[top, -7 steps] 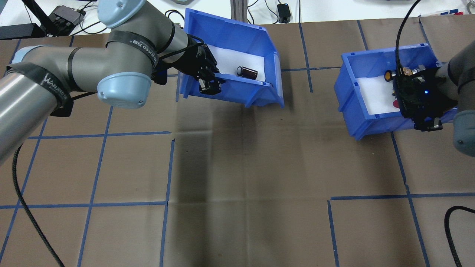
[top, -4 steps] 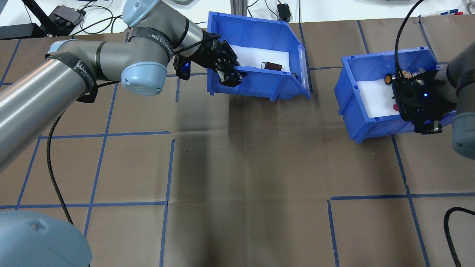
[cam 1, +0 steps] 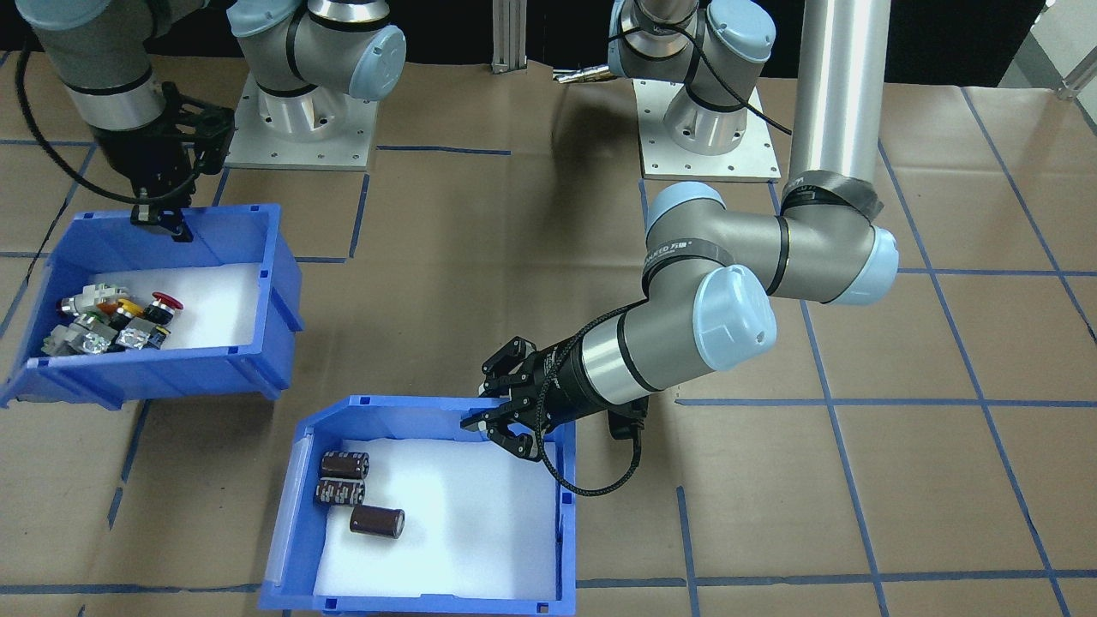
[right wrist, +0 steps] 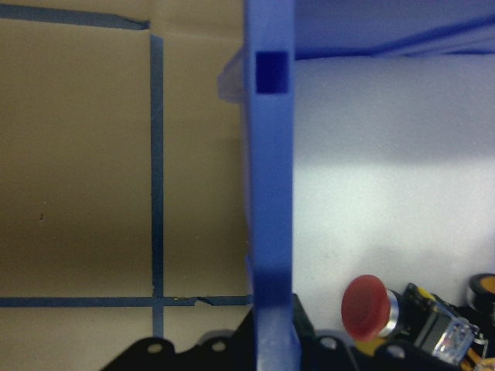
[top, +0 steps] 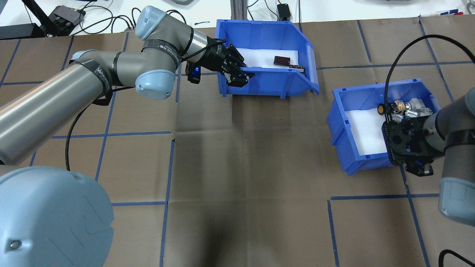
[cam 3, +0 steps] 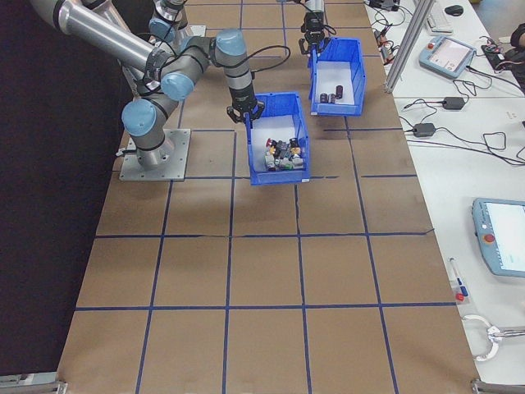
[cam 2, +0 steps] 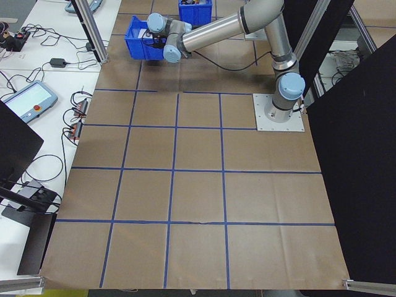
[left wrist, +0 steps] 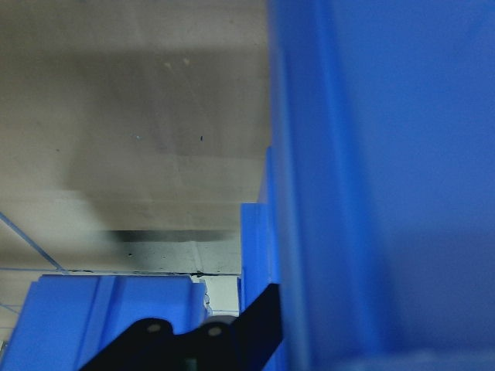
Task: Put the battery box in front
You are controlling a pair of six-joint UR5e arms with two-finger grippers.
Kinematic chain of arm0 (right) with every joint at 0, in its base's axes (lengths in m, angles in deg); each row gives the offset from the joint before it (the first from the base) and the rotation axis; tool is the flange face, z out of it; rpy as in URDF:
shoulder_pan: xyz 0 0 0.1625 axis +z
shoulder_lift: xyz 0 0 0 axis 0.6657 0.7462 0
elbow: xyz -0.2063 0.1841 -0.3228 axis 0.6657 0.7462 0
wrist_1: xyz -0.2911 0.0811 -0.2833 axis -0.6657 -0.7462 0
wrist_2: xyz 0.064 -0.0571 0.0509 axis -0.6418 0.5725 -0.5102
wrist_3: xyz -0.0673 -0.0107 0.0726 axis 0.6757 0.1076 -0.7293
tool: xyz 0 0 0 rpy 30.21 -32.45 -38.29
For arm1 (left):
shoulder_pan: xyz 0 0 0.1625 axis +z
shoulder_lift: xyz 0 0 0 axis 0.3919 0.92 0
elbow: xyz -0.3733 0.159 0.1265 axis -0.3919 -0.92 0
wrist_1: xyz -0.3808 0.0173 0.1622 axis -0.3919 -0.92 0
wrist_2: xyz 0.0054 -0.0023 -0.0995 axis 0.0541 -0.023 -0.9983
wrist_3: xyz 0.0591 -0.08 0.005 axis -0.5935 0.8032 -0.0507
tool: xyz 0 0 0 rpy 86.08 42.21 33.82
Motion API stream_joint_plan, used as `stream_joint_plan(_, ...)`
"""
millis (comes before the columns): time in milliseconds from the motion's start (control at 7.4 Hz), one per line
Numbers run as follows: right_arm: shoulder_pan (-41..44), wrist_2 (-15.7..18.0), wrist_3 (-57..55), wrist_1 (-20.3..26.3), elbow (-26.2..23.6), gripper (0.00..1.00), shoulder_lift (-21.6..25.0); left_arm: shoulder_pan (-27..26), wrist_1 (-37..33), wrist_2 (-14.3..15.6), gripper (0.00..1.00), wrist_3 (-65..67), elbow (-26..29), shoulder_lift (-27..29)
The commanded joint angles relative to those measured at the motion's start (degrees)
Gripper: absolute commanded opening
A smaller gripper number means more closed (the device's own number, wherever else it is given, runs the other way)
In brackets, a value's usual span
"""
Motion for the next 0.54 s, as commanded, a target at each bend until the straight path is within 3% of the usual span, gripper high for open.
stream_joint_plan(0,0.1,-0.7,-1.3,1.1,-5.3,0.00,6.7,0.5,0.3,-5.2,0.38,0.0,-0.1,1.6)
stream_joint_plan(135,0.5,-0.9,-3.5,3.0,-5.8,0.00,7.3,0.7,0.2,-4.9,0.53,0.0,-0.1,1.6)
stream_joint_plan(270,1.6,-1.1,-4.0,3.5,-5.9,0.00,7.1,0.8,0.1,-4.7,0.82,0.0,-0.3,1.5)
stream_joint_plan(405,4.4,-1.1,-5.8,3.6,-6.0,0.00,6.9,1.0,0.0,-4.7,0.84,-0.1,-0.3,1.1)
